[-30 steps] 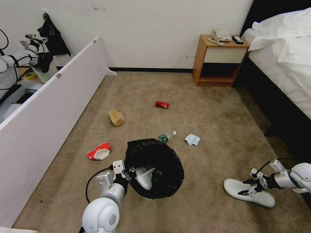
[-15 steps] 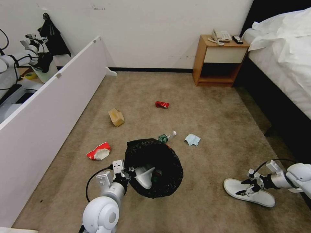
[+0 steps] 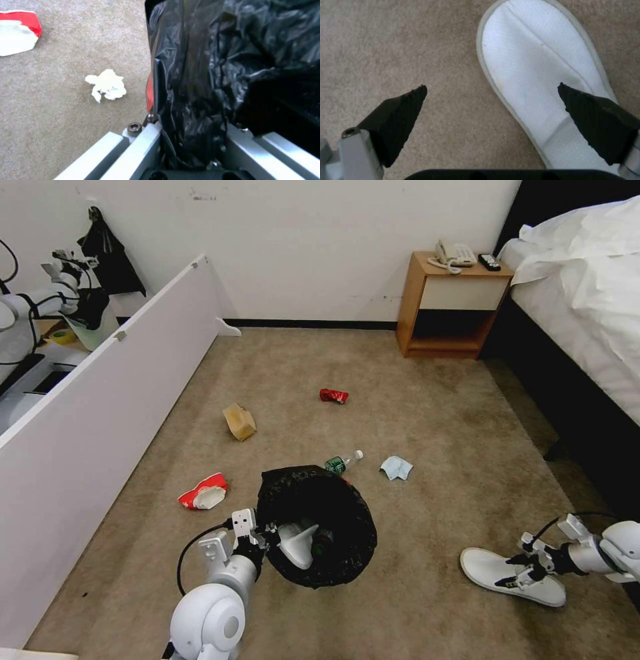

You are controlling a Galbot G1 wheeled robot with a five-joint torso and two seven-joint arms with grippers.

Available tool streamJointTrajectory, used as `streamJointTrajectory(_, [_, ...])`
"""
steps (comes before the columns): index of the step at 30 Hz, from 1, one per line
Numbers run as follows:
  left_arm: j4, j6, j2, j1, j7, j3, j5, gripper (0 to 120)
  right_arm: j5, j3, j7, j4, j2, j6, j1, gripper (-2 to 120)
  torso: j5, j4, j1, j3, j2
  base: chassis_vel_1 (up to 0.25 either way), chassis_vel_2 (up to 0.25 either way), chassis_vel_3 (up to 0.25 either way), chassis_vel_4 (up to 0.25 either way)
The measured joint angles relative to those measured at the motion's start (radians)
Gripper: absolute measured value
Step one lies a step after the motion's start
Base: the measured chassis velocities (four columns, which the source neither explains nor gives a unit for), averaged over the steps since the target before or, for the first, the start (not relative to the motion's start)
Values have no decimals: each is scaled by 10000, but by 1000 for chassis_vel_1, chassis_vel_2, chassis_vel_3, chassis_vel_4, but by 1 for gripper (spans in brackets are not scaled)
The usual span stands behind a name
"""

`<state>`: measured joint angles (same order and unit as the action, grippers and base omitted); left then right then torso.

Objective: Pick up the trash bin, then pick up the garbage from the floor and place it into the trash bin.

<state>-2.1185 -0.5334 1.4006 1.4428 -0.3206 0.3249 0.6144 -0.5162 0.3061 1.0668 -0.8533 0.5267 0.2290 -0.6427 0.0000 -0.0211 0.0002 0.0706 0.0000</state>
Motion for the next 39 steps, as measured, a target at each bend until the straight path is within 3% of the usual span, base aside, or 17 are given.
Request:
streamJointTrajectory(18, [-42,0,-38,58,-6,32,4,0,77,-53,1,647,239,-58,221,100,0,0,0,0,0,0,0,0,0])
streamJointTrajectory(39, [-37,32,9,46,13,30,-24,0,208,-258,75,730,-40,-219,262,100,0,-1,0,0,0,0,0,0,0])
